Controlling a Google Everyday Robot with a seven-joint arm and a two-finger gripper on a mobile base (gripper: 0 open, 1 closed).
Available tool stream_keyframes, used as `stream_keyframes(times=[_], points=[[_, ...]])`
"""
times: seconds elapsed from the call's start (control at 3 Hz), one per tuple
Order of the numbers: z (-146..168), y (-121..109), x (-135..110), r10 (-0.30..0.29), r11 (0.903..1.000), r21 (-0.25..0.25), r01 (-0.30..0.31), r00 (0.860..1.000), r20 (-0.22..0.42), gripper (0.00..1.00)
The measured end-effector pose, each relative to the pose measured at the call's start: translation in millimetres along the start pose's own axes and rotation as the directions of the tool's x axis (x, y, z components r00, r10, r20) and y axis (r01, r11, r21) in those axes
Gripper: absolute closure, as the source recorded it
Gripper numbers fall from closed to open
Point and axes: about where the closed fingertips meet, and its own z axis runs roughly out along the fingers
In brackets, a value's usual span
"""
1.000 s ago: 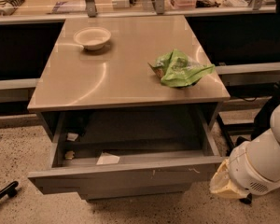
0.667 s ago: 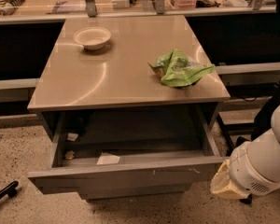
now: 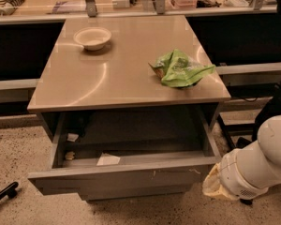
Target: Close top drawer
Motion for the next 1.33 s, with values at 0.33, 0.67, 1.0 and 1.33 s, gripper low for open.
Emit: stream_keyframes(times=[0.33,0.67,1.0,1.33], points=[[17,-15,-19,-0.09,0.9927,0.086,0.084,0.994,0.061,1.0],[33,-32,-34,-0.148,0.978,0.167,0.126,0.98,0.13,1.0],[52,-46,-39,-0.162,0.9699,0.209,0.125,0.972,0.172,1.0],[65,-60,-38,-0.158,0.9648,0.24,0.108,0.967,0.2,1.0]])
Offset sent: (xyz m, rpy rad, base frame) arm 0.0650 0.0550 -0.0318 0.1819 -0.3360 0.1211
